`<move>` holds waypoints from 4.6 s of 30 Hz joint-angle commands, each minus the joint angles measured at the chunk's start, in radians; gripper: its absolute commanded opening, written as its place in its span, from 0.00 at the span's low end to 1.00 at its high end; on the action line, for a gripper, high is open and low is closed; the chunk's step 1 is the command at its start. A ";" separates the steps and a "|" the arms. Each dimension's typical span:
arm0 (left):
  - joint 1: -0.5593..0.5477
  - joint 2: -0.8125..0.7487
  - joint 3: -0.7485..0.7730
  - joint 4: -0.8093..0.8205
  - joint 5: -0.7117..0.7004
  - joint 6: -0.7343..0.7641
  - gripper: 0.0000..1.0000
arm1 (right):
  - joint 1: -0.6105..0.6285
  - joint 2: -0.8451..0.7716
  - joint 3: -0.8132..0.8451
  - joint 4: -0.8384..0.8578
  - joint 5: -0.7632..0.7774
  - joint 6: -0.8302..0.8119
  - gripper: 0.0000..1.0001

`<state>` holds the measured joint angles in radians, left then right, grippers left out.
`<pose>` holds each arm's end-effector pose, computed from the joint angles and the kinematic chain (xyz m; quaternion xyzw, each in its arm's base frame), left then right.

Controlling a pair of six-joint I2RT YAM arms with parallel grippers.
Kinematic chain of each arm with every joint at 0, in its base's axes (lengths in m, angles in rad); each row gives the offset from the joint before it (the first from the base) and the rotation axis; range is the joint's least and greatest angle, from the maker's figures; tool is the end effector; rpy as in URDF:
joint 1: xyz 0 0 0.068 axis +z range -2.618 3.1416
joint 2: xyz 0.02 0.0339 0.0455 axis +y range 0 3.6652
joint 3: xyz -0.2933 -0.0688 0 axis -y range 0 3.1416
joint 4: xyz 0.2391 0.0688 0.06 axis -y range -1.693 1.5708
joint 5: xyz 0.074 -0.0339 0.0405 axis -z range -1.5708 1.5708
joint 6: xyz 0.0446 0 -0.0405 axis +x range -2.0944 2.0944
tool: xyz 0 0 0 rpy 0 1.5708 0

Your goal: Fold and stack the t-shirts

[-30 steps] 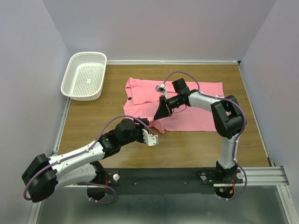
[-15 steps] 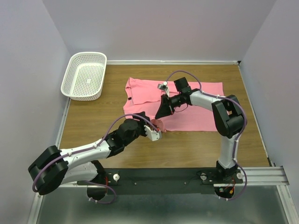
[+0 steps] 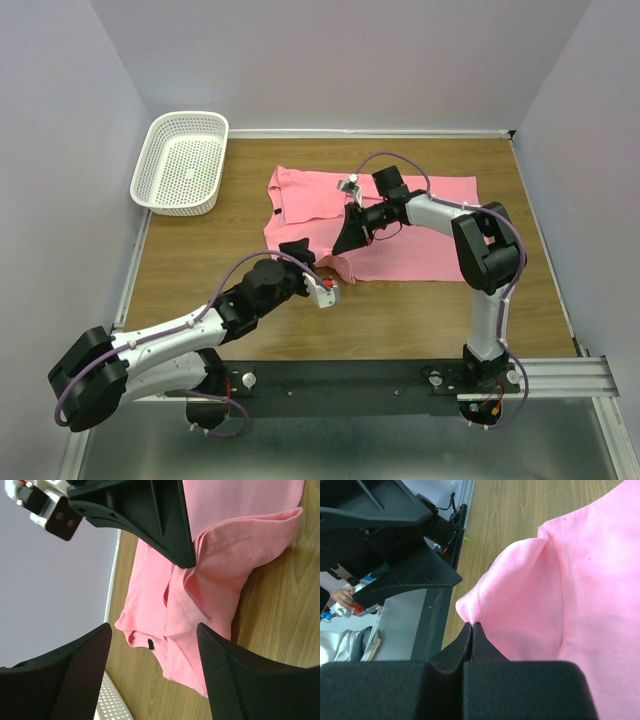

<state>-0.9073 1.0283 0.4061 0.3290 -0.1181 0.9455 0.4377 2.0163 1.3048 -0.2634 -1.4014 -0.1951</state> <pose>0.1341 -0.1631 0.2399 0.6196 0.5096 0.0587 0.5942 0.3549 0.2146 0.2000 -0.4072 0.6355 0.6390 0.1482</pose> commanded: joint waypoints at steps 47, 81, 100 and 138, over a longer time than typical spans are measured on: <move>-0.007 0.050 -0.041 0.165 0.014 -0.050 0.42 | -0.005 0.033 0.031 -0.010 -0.034 0.056 0.00; 0.047 0.029 0.028 0.012 0.172 -0.063 0.00 | -0.043 -0.140 0.018 -0.048 0.252 -0.005 0.70; 0.030 -0.063 0.123 -0.234 0.255 -0.151 0.00 | -0.714 -0.639 -0.381 -0.643 1.015 -1.264 0.66; 0.105 -0.083 0.115 -0.231 0.297 -0.189 0.00 | -0.892 -0.439 -0.345 -0.660 1.124 -1.825 0.51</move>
<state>-0.8062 0.9634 0.5030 0.0845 0.1326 0.7727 -0.4473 1.5749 0.9691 -0.8921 -0.2989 -1.9587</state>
